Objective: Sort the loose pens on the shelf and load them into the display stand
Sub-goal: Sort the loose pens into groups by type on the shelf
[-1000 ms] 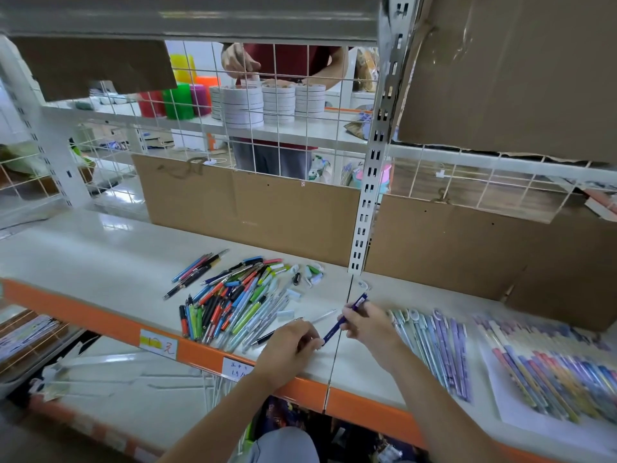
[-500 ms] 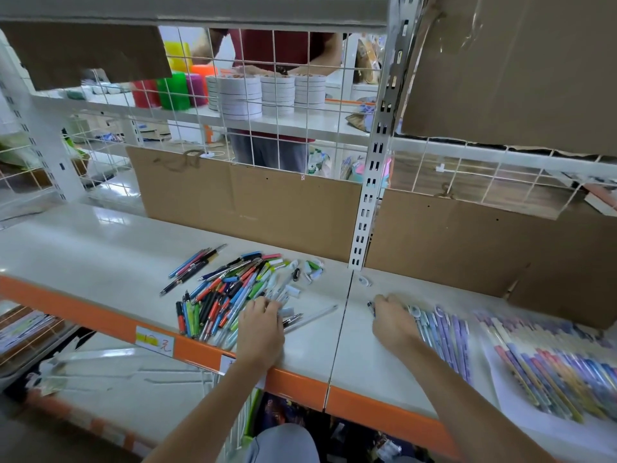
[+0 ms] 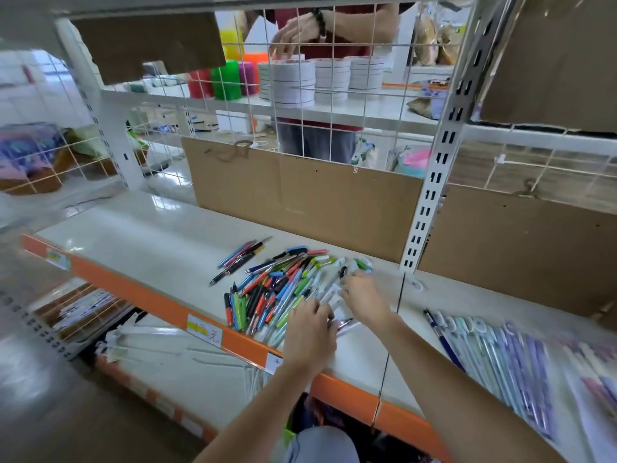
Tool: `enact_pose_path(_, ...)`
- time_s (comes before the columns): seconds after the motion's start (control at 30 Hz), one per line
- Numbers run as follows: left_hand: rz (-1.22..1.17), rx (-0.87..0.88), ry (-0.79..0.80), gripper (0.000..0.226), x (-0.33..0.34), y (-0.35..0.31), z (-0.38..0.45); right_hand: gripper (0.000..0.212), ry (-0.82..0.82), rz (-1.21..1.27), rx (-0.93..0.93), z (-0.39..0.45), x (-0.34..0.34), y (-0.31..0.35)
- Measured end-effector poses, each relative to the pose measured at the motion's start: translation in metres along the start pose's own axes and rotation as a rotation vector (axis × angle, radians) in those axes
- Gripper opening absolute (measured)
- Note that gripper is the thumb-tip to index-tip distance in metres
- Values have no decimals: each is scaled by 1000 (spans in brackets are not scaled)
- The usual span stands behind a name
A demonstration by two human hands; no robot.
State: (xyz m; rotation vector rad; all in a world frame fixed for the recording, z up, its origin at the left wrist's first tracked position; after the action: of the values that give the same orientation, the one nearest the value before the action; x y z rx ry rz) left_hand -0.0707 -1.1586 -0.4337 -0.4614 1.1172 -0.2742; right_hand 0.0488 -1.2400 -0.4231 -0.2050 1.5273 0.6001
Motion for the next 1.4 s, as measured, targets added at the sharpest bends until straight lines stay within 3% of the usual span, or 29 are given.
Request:
enact_pose_path(0.1,-43,-4,-30,6,-2,0,-1,27,27,-66,39,-1,-1,-10)
enact_pose_path(0.17,-82,2,-56,17,-1,3,-1,27,19,-11,91,-12,-7,-19)
enact_pose_path(0.27,-77,68,-24,3,2,5,0,21,-28,226,202,-44,-18,-31)
enact_pose_path(0.47,-46,137,119,25,4,2,2,29,-52,885,361,-117,-26,-40)
enact_pose_path(0.77,-87,185,176,11,4,2,-2,16,-232,1336,537,-153,-20,-48)
enact_pose_path(0.93,-115,247,198,7,3,1,-6,13,-242,1262,554,-154,-18,-50)
enact_pose_path(1.13,-130,274,181,17,0,-2,-10,13,-248,1235,581,-154,-17,-50)
enact_pose_path(1.23,-224,181,190,12,-1,0,-9,12,-243,1229,587,-154,-16,-51)
enact_pose_path(1.4,-264,-108,-54,10,-13,20,-7,11,-203,1127,519,-154,-19,-45)
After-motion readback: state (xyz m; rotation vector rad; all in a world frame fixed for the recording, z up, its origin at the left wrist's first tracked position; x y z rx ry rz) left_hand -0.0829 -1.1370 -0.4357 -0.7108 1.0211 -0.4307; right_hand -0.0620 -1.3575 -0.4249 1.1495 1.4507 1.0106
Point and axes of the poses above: each hand's wrist, its own z-axis towards the middle knuckle, its own x-axis out of the palm, y = z × x, the point moved 2 cm from there along z, towards the middle knuckle, and after that the axes turned 7 degrees about -z, right-handed, at the moved point
